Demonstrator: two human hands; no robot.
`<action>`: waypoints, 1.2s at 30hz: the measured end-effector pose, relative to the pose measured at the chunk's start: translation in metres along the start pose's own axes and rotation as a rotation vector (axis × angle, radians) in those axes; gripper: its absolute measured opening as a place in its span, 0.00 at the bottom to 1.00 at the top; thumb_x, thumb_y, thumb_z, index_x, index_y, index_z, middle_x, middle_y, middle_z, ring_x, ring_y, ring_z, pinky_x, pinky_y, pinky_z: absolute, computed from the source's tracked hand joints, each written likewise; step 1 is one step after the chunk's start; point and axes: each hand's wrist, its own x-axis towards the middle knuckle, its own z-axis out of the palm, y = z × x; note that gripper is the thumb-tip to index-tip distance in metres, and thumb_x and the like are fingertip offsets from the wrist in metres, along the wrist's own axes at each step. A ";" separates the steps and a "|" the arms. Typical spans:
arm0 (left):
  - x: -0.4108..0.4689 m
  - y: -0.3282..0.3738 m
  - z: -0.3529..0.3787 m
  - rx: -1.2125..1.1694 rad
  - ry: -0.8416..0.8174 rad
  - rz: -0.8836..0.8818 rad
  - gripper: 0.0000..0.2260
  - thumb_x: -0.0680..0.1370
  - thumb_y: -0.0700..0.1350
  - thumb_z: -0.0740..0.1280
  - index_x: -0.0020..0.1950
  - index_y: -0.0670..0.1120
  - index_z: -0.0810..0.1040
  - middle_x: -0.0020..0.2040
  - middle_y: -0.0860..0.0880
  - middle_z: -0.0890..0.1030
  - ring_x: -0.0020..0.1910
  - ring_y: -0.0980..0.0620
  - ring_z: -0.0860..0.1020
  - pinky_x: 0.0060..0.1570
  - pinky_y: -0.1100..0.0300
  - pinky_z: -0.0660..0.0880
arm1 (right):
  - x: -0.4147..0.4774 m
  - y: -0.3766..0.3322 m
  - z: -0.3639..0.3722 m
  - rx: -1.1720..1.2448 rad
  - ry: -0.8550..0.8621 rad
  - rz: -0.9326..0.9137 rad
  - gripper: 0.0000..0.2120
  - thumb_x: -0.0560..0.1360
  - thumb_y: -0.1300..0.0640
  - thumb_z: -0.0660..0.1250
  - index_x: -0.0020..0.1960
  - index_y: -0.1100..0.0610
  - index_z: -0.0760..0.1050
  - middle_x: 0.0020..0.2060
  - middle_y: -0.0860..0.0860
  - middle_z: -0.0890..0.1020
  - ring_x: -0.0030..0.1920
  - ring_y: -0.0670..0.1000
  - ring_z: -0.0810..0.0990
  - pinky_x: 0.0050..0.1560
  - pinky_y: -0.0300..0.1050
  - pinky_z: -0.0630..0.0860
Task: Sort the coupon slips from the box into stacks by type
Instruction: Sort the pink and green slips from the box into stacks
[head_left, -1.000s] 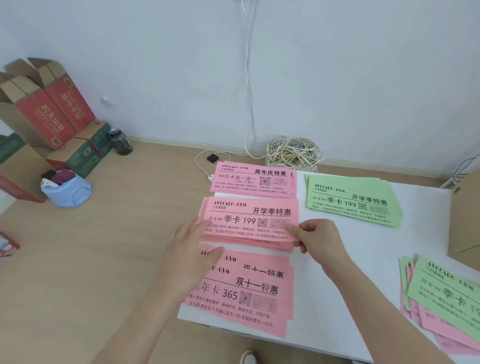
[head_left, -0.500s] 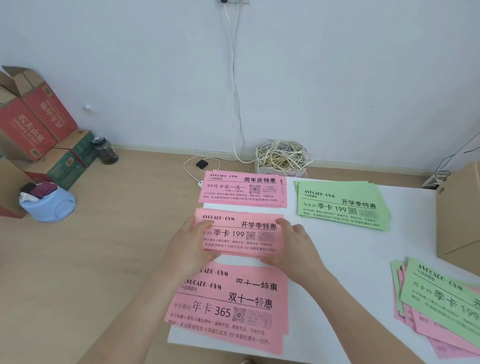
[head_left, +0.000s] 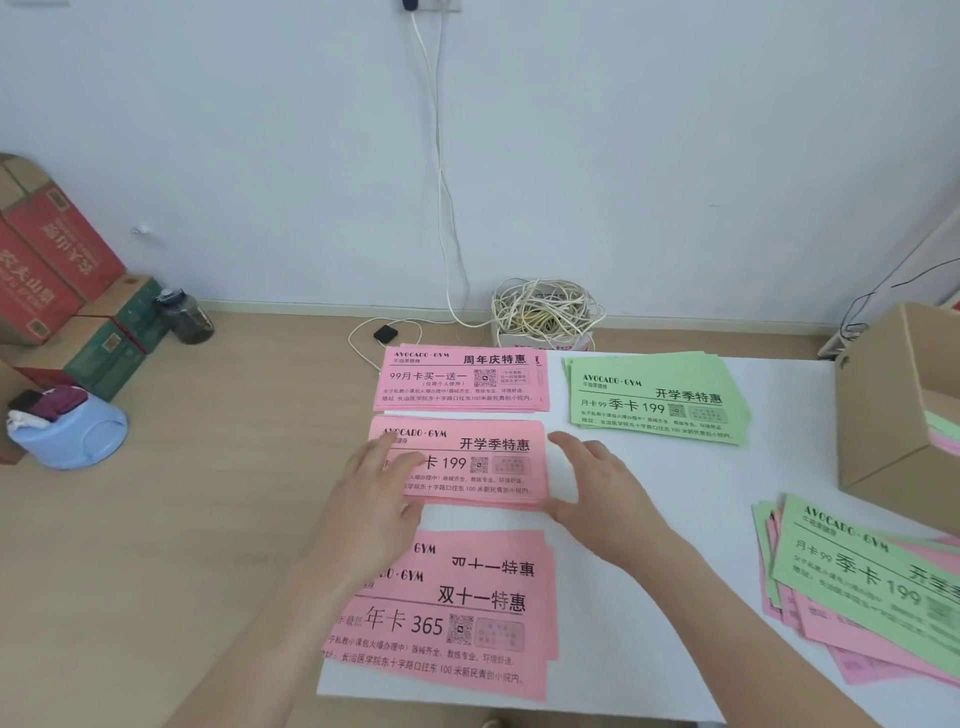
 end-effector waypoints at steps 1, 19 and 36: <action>-0.004 0.008 0.000 -0.016 0.016 0.039 0.20 0.77 0.45 0.65 0.69 0.52 0.71 0.75 0.49 0.60 0.74 0.48 0.58 0.68 0.54 0.62 | -0.008 0.008 -0.009 -0.015 0.009 -0.005 0.33 0.75 0.48 0.68 0.75 0.47 0.56 0.65 0.50 0.69 0.65 0.52 0.68 0.63 0.44 0.66; 0.002 0.286 0.084 -0.057 -0.222 0.641 0.17 0.81 0.51 0.58 0.69 0.52 0.71 0.74 0.55 0.64 0.72 0.58 0.59 0.66 0.63 0.61 | -0.165 0.232 -0.104 -0.185 -0.064 0.475 0.51 0.65 0.38 0.73 0.75 0.36 0.42 0.76 0.47 0.46 0.76 0.56 0.42 0.69 0.65 0.62; 0.006 0.334 0.132 0.432 -0.191 0.812 0.19 0.78 0.37 0.59 0.69 0.43 0.62 0.59 0.45 0.74 0.56 0.44 0.74 0.37 0.53 0.68 | -0.175 0.291 -0.113 0.166 0.073 0.392 0.36 0.70 0.47 0.73 0.74 0.45 0.61 0.71 0.46 0.66 0.67 0.52 0.67 0.68 0.48 0.65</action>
